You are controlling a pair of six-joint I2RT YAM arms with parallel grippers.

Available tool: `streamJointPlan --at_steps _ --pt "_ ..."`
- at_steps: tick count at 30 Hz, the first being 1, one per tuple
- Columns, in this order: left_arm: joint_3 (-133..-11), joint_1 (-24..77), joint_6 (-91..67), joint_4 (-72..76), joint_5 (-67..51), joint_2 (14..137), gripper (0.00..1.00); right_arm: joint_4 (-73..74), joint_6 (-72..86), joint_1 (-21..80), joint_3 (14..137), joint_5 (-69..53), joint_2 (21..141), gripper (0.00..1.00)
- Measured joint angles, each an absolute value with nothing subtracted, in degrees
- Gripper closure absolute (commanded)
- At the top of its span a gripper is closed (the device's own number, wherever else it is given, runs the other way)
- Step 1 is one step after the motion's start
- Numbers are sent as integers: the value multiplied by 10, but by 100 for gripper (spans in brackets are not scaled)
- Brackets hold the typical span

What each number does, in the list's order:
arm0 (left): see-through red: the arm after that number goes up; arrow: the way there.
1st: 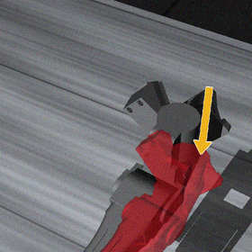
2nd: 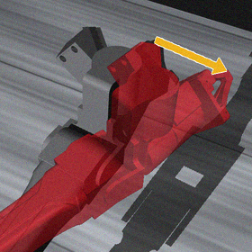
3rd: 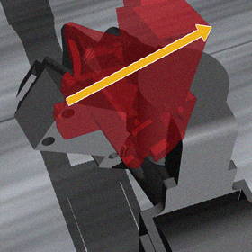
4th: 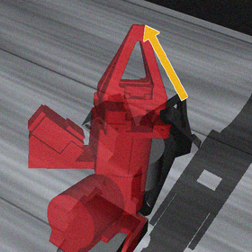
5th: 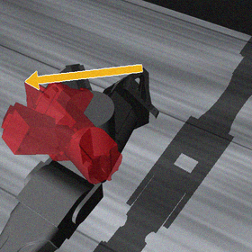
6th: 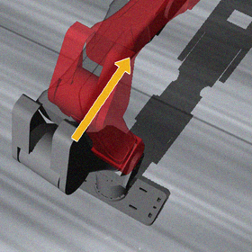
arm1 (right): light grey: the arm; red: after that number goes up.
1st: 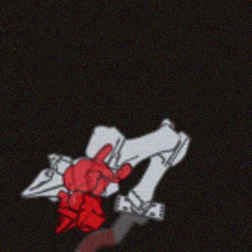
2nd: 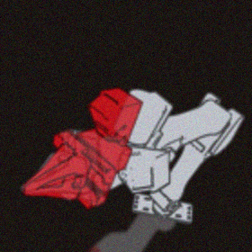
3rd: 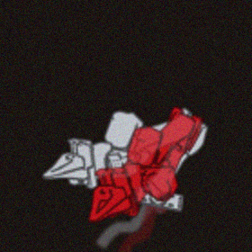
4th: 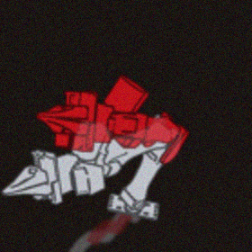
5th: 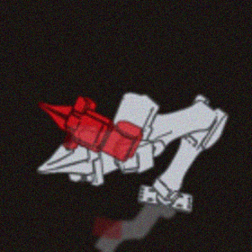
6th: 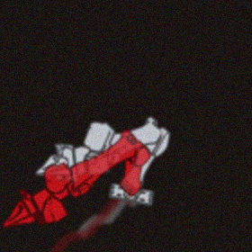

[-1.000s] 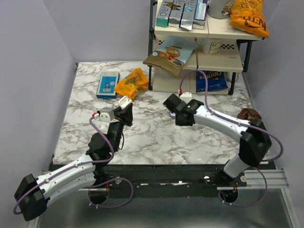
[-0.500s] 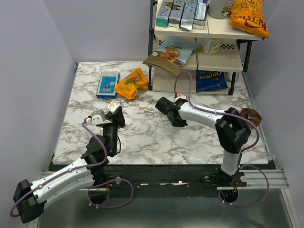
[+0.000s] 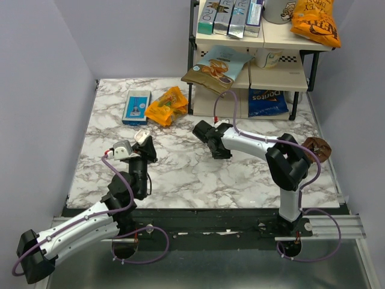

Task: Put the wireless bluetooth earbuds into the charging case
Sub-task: Place the earbud at the center of the board.

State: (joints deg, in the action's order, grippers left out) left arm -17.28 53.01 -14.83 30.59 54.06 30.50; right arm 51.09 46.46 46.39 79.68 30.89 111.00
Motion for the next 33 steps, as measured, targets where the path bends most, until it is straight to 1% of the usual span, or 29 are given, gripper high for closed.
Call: streamJointPlan --at_steps 4,5,7,8,13,15,16,17,19,20,21,23,26,31,33 --pt "-173 530 -148 305 541 308 100 505 457 464 800 298 1106 61" --pt "-173 530 -148 305 541 308 100 503 454 464 798 297 1101 57" --pt "-173 530 -148 304 541 307 100 489 446 463 784 296 1077 54" --pt "-173 530 -148 303 541 306 100 477 438 460 768 294 1056 50" --pt "-172 533 -153 294 542 294 100 388 353 423 636 251 906 51" --pt "-170 533 -157 291 541 295 100 362 311 408 596 231 872 51" --pt "-169 533 -160 288 540 297 100 353 291 407 584 220 865 53" --pt "-169 534 -163 284 539 299 100 347 274 407 578 207 865 57" --pt "-169 534 -172 281 537 308 100 330 248 409 573 184 872 61" --pt "-169 534 -175 280 534 315 100 321 239 409 573 173 876 61" --pt "-169 534 -178 279 531 321 100 309 234 408 571 163 880 61" --pt "-169 534 -183 278 527 333 100 290 230 406 568 146 886 56" --pt "-169 536 -189 272 517 342 100 266 229 399 566 134 898 52" --pt "-169 538 -192 267 512 339 100 247 229 392 561 132 914 52" --pt "-169 538 -195 267 512 339 100 239 229 391 557 131 923 53"
